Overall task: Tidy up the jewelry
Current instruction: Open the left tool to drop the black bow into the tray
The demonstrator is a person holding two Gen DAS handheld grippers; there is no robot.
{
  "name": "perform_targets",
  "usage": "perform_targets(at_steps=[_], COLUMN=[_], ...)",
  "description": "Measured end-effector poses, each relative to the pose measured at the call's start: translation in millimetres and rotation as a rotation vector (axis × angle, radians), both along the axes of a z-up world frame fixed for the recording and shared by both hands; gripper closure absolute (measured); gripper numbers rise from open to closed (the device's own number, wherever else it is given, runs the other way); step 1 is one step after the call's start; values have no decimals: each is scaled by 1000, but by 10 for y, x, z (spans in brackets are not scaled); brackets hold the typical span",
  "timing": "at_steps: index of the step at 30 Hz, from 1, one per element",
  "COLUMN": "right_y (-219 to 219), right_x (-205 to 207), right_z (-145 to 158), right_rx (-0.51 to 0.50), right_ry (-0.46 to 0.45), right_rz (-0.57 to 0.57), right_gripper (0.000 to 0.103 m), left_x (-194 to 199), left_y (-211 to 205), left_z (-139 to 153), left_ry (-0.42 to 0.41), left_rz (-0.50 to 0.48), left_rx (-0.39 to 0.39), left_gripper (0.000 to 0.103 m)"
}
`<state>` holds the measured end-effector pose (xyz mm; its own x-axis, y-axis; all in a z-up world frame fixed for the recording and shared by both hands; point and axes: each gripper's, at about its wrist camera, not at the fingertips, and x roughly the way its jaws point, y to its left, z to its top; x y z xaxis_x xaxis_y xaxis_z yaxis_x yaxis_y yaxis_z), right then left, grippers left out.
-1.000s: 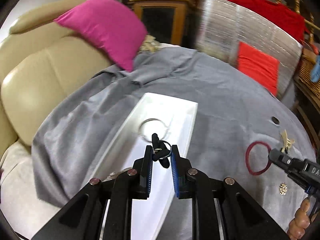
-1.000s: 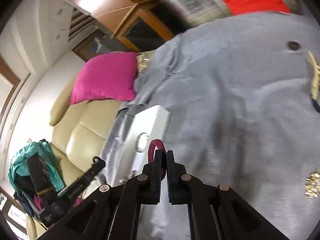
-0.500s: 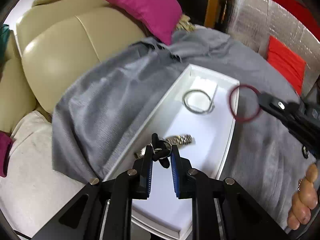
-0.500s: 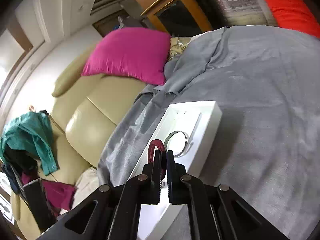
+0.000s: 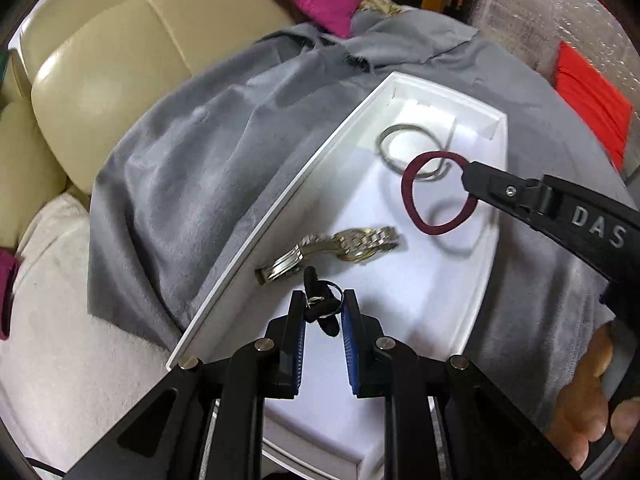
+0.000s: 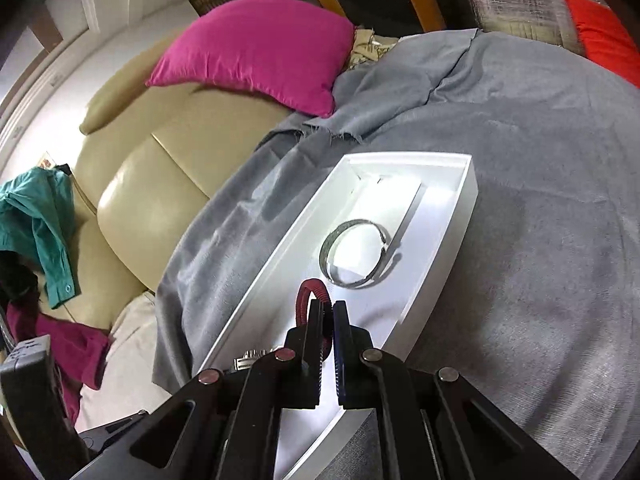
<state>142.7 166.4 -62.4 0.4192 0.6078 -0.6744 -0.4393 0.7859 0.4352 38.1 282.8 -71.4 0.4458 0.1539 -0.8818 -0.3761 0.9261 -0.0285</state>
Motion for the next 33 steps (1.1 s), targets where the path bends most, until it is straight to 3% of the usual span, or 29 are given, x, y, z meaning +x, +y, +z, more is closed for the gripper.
perform_targets(at_steps=[13,15,17,18,20,27,33], right_y=[100,84,61,50,17,-271,-991], right_x=[-12,5,9,3,-18,-65,-108], right_z=[-136,-138,-125,-109,-65,88,256], right_rx=[-85,-77,-54,-48,-26,34,110], right_ry=[24,38,51,47,36,23,32], right_rz=[0,-4,2,2,1,-46,-160], right_gripper=[96,91,82,71,62,61,61], left_x=[-8,-16,-30,-34,-42,-97,-96], left_y=[181,192,197,198,194,142,-43], left_z=[-139,-135,-126,-119,-106,85,301], left_ry=[59,60,58,56,49,-25,-122], left_rz=[75,79,85,86,90,111,72], left_rx=[-58,-52,-45,-38,-14,77,187], left_gripper=[78,62,54,54,53,46,45])
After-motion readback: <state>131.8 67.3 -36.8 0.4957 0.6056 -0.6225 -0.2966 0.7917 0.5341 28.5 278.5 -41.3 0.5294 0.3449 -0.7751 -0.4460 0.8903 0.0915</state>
